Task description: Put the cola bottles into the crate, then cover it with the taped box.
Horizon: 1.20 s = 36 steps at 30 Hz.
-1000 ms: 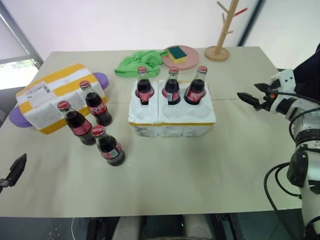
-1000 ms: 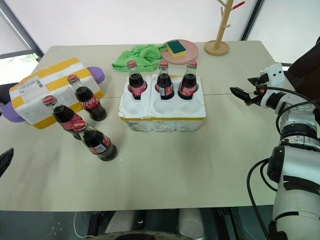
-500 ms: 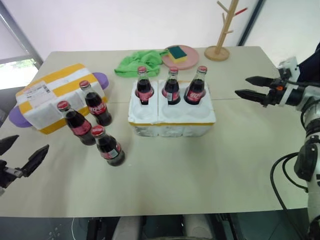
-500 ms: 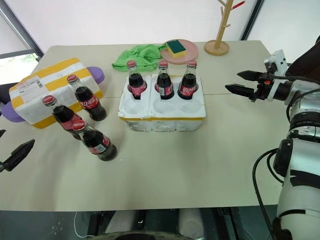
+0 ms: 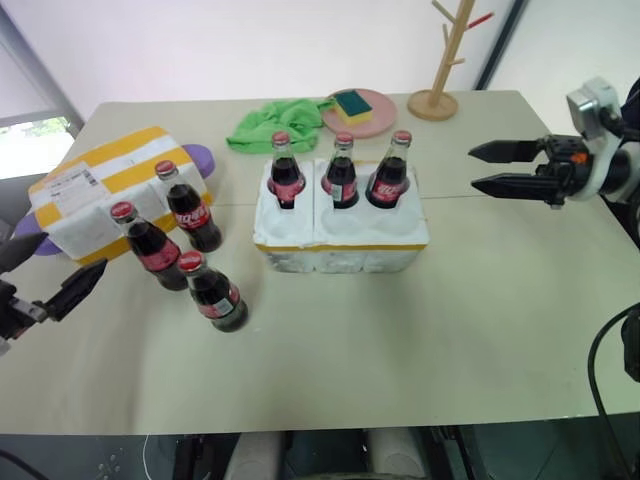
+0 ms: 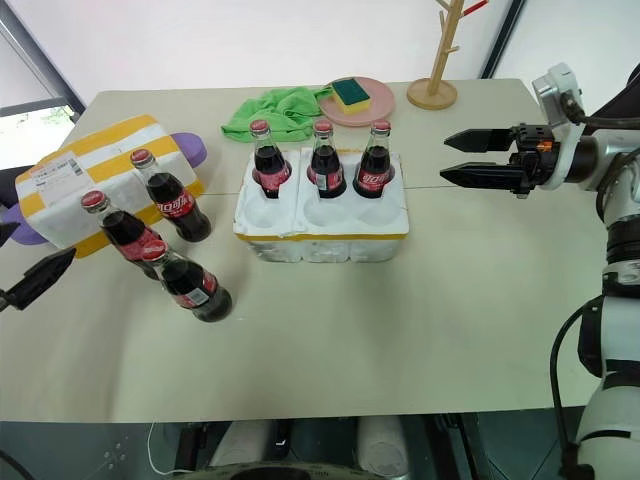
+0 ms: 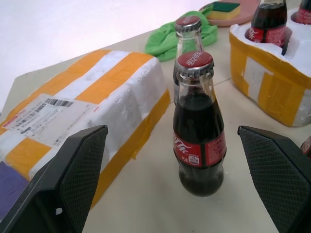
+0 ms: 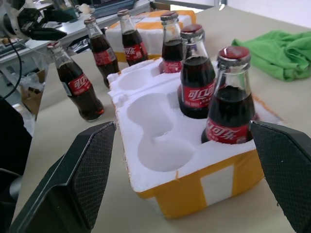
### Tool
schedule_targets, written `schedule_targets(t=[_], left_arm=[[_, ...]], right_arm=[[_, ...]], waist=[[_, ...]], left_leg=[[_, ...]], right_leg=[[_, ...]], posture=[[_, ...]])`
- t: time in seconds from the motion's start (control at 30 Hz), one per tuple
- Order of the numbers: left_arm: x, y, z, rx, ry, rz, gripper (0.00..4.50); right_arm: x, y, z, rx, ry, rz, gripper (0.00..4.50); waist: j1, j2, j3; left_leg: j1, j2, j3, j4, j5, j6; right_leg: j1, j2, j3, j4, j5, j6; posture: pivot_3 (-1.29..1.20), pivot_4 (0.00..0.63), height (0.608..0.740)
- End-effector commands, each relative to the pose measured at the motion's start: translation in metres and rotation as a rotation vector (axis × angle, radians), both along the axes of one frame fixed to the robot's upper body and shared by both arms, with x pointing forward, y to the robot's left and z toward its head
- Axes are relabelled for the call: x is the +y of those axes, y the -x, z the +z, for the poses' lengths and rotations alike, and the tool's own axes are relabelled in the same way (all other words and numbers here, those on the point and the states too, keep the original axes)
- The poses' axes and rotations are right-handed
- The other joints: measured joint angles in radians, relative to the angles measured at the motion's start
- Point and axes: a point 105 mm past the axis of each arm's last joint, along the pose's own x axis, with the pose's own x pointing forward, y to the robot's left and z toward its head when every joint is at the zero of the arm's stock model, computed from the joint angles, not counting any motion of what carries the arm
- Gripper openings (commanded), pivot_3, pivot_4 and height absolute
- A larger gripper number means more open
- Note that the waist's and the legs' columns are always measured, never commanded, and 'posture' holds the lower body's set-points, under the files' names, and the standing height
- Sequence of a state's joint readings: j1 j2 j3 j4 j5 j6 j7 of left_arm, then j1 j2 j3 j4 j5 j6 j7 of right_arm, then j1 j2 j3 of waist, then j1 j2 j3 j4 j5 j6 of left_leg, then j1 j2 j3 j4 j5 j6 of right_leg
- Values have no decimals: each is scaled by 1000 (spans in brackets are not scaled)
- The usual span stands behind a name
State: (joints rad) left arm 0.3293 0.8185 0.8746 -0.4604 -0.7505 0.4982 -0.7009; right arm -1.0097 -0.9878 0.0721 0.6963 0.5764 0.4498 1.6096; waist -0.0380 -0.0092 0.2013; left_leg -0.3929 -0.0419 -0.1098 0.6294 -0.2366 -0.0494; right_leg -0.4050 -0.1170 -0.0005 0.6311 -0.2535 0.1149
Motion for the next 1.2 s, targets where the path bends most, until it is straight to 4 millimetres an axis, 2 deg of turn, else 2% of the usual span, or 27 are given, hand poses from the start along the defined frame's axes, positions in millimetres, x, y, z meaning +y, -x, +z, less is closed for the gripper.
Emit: schedule_targets(t=[0.03,0.23,0.37,0.7,0.93,1.17,1.2], left_arm=[[0,-13,1,-3,-21,-31,4488],[-5,-36,-5,7,-25,-83,4488],[-11,-48,-4,-1,-30,-125,4488],[-20,-59,-5,7,-40,-186,4488],[-26,-68,-19,23,-45,-196,4488],[-30,-78,-21,4,-14,-199,4488],[-29,-79,-21,-4,-9,-188,4244]], right_arm=[[0,9,17,-58,-4,30,4500],[-3,10,17,-69,4,25,4500],[2,24,24,-80,8,80,4500],[23,54,19,-99,63,237,4500],[33,59,12,-104,78,288,4500],[40,59,8,-103,74,317,4500],[40,59,8,-104,73,316,4500]], waist=[[0,0,0],[-6,0,0],[-3,1,1],[-4,1,1],[-1,1,1],[-1,1,1],[-1,1,1]], left_leg=[[0,0,0,0,0,0],[0,1,1,0,0,0],[-1,1,2,-2,0,0],[-1,2,2,0,0,0],[-1,2,3,0,0,0],[-1,2,2,0,0,0],[-1,2,2,0,0,0]], right_leg=[[0,0,0,0,0,0],[-1,1,0,0,2,3],[-3,1,1,0,3,4],[-3,2,1,1,3,4],[-3,1,1,1,3,4],[-3,2,1,1,3,5],[-3,2,1,1,4,6]], posture=[[0,150,740],[0,150,740],[0,150,740],[0,150,740],[0,150,740],[0,150,740],[0,150,740]])
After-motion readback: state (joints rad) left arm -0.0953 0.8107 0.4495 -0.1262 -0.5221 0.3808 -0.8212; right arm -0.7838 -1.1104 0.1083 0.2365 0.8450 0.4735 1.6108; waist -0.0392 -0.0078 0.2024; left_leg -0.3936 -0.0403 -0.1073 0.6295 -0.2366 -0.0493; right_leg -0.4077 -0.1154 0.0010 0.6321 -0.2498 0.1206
